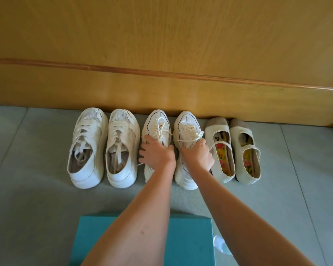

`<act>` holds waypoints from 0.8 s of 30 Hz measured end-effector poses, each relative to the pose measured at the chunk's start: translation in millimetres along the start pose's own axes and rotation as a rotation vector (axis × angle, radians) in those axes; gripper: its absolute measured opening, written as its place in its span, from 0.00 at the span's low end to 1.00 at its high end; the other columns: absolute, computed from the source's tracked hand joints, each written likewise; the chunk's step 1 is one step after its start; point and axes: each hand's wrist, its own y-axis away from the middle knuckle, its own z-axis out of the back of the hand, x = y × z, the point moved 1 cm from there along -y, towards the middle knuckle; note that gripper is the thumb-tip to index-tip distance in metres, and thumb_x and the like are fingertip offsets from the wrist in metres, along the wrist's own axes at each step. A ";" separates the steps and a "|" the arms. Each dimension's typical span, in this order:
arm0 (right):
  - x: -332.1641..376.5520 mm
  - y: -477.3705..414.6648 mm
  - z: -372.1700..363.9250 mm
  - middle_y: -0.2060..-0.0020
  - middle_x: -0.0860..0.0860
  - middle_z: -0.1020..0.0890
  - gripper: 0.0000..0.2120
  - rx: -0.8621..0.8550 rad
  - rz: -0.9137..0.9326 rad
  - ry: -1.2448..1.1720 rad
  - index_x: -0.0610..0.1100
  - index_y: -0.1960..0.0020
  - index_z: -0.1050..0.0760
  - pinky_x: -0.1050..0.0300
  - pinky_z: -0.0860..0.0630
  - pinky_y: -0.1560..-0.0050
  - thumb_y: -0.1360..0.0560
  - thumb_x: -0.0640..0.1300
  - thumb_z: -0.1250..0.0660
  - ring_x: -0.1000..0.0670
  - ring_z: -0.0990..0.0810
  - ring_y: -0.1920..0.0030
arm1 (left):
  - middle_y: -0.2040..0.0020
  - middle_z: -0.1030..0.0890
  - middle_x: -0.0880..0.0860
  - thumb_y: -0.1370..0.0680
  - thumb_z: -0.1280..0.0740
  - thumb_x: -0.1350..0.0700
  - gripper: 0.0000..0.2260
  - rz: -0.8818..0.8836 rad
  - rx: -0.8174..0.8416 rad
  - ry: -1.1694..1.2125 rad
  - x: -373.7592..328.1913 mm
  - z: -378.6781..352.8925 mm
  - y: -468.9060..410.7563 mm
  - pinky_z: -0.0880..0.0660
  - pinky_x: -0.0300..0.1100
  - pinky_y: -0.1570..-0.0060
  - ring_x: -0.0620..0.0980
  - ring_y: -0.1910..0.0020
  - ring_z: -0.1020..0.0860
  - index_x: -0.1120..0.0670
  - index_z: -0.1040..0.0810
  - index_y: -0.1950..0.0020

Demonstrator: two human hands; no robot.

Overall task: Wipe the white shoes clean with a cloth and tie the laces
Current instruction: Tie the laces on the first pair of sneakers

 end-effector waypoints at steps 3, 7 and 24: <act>-1.3 -0.7 -2.1 0.43 0.45 0.24 0.26 -0.023 0.008 0.018 0.41 0.41 0.34 0.52 0.29 0.49 0.29 0.56 0.33 0.41 0.23 0.43 | 0.34 0.31 0.60 0.30 0.28 0.45 0.35 -0.001 0.004 -0.019 1.2 -0.7 -0.8 0.35 0.58 0.39 0.62 0.36 0.32 0.58 0.40 0.30; -3.5 -2.1 -2.8 0.44 0.45 0.23 0.26 -0.035 0.009 0.008 0.41 0.42 0.34 0.53 0.29 0.50 0.30 0.58 0.32 0.42 0.23 0.44 | 0.34 0.31 0.60 0.30 0.29 0.45 0.37 -0.049 0.019 -0.025 1.1 0.6 0.5 0.34 0.57 0.40 0.61 0.36 0.32 0.57 0.41 0.29; 63.5 21.6 24.0 0.30 0.44 0.36 0.26 -0.250 0.382 -0.182 0.38 0.30 0.38 0.52 0.40 0.31 0.26 0.44 0.38 0.44 0.39 0.31 | 0.38 0.26 0.57 0.25 0.36 0.48 0.21 -0.266 -0.104 0.121 -10.4 91.4 -37.2 0.32 0.49 0.42 0.58 0.38 0.28 0.56 0.29 0.35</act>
